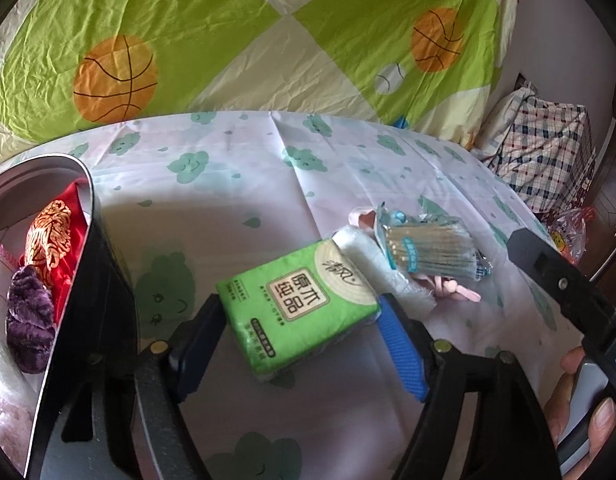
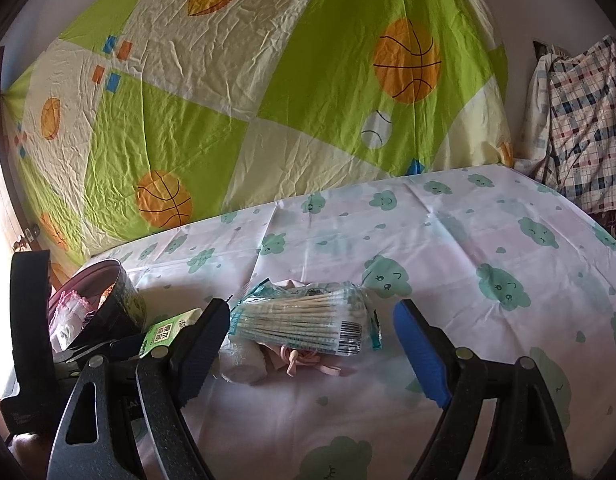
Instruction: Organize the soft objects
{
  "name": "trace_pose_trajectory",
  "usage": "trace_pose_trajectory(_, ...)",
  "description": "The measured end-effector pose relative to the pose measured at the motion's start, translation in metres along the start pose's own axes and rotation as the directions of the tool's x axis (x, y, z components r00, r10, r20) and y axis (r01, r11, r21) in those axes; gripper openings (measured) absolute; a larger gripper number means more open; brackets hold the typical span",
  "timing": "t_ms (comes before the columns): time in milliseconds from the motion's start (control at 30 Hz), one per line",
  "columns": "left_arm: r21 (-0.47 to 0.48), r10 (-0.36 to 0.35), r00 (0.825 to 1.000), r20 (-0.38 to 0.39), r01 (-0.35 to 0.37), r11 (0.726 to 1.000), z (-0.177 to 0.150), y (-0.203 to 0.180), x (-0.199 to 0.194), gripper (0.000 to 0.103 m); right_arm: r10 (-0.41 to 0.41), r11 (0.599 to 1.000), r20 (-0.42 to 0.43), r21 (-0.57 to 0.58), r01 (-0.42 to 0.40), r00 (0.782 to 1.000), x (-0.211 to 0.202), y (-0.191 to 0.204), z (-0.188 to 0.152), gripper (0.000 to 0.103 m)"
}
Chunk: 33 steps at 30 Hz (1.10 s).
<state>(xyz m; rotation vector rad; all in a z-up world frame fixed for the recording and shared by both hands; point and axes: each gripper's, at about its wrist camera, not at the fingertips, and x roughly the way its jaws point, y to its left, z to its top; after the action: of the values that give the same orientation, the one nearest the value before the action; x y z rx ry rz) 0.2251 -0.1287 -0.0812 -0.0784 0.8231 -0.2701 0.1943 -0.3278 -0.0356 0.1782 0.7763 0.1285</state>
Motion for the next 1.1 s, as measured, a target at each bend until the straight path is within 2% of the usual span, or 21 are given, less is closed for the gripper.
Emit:
trace_pose_trajectory(133, 0.024, 0.027, 0.999, 0.047, -0.028, 0.999, 0.0, -0.005, -0.008, 0.077, 0.016, 1.0, -0.036, 0.007, -0.016, 0.999, 0.007, -0.002, 0.0, 0.086)
trace_pose_trajectory(300, 0.042, 0.035, 0.994, 0.099, -0.04, 0.998, -0.001, -0.007, -0.017, 0.077, 0.116, 0.993, -0.095, 0.021, -0.115, 0.989, 0.019, -0.006, 0.002, 0.086)
trace_pose_trajectory(433, 0.029, 0.038, 0.989, 0.143, -0.042, 0.999, -0.002, -0.005, -0.025, 0.077, 0.062, 0.997, -0.065, -0.046, -0.065, 0.996, 0.018, -0.008, 0.008, 0.085)
trace_pose_trajectory(533, 0.027, 0.037, 0.984, 0.175, -0.043, 0.999, -0.003, -0.005, -0.031, 0.077, 0.038, 0.989, -0.065, -0.139, -0.047, 0.997, 0.021, -0.008, 0.013, 0.085)
trace_pose_trajectory(633, 0.026, 0.045, 0.98, 0.195, -0.051, 0.998, -0.004, -0.005, -0.034, 0.077, 0.06, 0.978, -0.104, -0.193, -0.079, 0.993, 0.03, -0.011, 0.018, 0.085)
trace_pose_trajectory(733, 0.025, 0.051, 0.978, 0.204, -0.057, 0.998, -0.004, -0.005, -0.036, 0.077, 0.089, 0.963, -0.144, -0.242, -0.122, 0.986, 0.041, -0.009, 0.021, 0.085)
trace_pose_trajectory(900, 0.024, 0.058, 0.976, 0.211, -0.065, 0.998, -0.004, -0.006, -0.037, 0.077, 0.137, 0.902, -0.22, -0.376, -0.213, 0.966, 0.054, 0.006, 0.019, 0.085)
trace_pose_trajectory(1000, 0.024, 0.058, 0.976, 0.212, -0.064, 0.998, -0.004, -0.006, -0.037, 0.077, 0.169, 0.88, -0.267, -0.393, -0.267, 0.949, 0.063, 0.009, 0.019, 0.085)
trace_pose_trajectory(1100, 0.024, 0.056, 0.976, 0.209, -0.063, 0.998, -0.004, -0.006, -0.037, 0.077, 0.155, 0.866, -0.293, -0.42, -0.272, 0.944, 0.069, 0.013, 0.018, 0.085)
